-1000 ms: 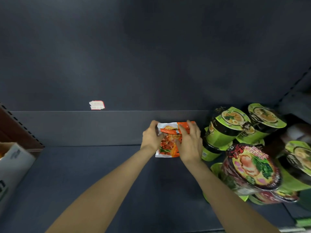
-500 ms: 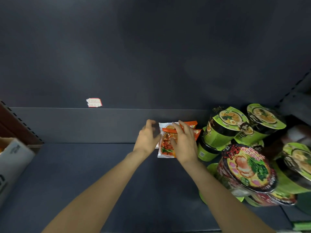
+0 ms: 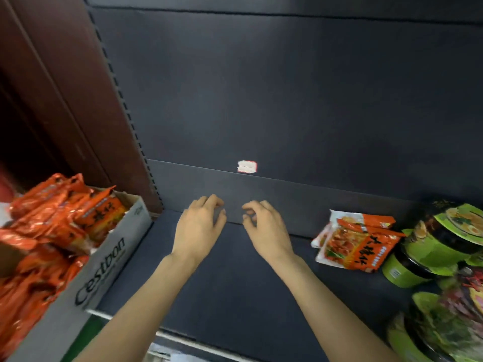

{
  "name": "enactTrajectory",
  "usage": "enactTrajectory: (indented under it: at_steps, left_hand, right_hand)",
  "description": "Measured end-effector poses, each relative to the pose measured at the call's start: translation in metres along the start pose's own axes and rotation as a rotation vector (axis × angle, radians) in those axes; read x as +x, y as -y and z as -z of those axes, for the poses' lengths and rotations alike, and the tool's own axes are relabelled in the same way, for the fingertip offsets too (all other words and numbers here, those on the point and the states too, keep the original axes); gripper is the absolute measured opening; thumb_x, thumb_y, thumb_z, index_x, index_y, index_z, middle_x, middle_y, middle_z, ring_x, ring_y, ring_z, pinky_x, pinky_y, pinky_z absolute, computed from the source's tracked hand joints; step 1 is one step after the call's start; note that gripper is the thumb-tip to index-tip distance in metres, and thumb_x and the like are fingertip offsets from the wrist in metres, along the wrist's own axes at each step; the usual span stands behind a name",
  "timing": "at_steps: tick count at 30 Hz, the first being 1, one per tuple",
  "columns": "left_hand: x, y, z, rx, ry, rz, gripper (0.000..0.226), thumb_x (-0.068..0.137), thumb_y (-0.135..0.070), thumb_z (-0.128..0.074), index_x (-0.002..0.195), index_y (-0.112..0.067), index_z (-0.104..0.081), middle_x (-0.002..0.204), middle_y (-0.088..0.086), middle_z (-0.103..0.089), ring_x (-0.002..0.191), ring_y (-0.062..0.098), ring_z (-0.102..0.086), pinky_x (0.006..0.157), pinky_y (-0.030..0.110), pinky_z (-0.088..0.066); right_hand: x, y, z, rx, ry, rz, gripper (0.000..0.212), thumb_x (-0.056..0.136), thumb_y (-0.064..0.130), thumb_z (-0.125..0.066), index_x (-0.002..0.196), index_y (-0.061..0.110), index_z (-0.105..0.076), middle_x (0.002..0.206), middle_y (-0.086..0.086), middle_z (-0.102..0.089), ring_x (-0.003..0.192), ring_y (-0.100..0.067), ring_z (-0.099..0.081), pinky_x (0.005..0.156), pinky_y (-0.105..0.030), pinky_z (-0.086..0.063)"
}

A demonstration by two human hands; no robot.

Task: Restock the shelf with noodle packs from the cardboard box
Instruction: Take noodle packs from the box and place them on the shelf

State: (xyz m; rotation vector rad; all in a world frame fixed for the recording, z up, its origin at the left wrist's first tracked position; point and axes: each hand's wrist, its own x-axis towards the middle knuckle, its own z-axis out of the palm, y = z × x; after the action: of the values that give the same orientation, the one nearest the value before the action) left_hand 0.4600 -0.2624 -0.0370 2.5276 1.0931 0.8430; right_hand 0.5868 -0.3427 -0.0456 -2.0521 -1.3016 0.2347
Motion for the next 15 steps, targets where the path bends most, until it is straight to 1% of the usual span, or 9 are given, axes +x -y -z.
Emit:
enactTrajectory:
  at_steps: [5, 9, 12, 15]
  left_hand:
    - [-0.008, 0.107, 0.063, 0.006, -0.008, 0.145, 0.016, 0.089, -0.019, -0.057, 0.103, -0.011, -0.062, 0.1, 0.007, -0.065, 0.092, 0.027, -0.062, 0.073, 0.036, -0.049]
    - [-0.006, 0.198, 0.104, -0.023, 0.015, 0.176, 0.015, 0.086, -0.013, -0.059, 0.1, -0.013, -0.063, 0.098, 0.004, -0.066, 0.094, 0.024, -0.061, 0.075, 0.03, -0.046]
    - [-0.001, 0.262, 0.129, 0.016, 0.052, 0.197, 0.017, 0.083, -0.009, -0.059, 0.099, -0.011, -0.062, 0.099, 0.01, -0.064, 0.098, 0.031, -0.058, 0.082, 0.037, -0.046]
    - [0.002, 0.314, 0.15, 0.067, 0.108, 0.224, 0.024, 0.085, -0.01, -0.058, 0.109, -0.009, -0.061, 0.109, 0.013, -0.061, 0.108, 0.033, -0.055, 0.092, 0.038, -0.043]
  right_hand:
    - [0.016, 0.077, -0.069, 0.036, 0.139, 0.08, 0.023, 0.094, 0.019, -0.05, 0.115, 0.019, -0.06, 0.108, 0.001, -0.057, 0.097, -0.015, -0.059, 0.083, -0.035, -0.051]
    - [0.03, 0.138, -0.132, 0.045, 0.193, 0.113, 0.023, 0.095, 0.019, -0.049, 0.116, 0.019, -0.059, 0.108, 0.002, -0.057, 0.096, -0.014, -0.059, 0.081, -0.034, -0.052]
    - [0.042, 0.181, -0.179, 0.063, 0.223, 0.103, 0.025, 0.095, 0.018, -0.049, 0.118, 0.018, -0.058, 0.112, 0.0, -0.054, 0.1, -0.016, -0.058, 0.082, -0.034, -0.051]
    - [0.056, 0.215, -0.22, 0.054, 0.242, 0.107, 0.032, 0.094, 0.019, -0.051, 0.126, 0.02, -0.052, 0.121, -0.001, -0.051, 0.113, -0.018, -0.053, 0.09, -0.036, -0.048]
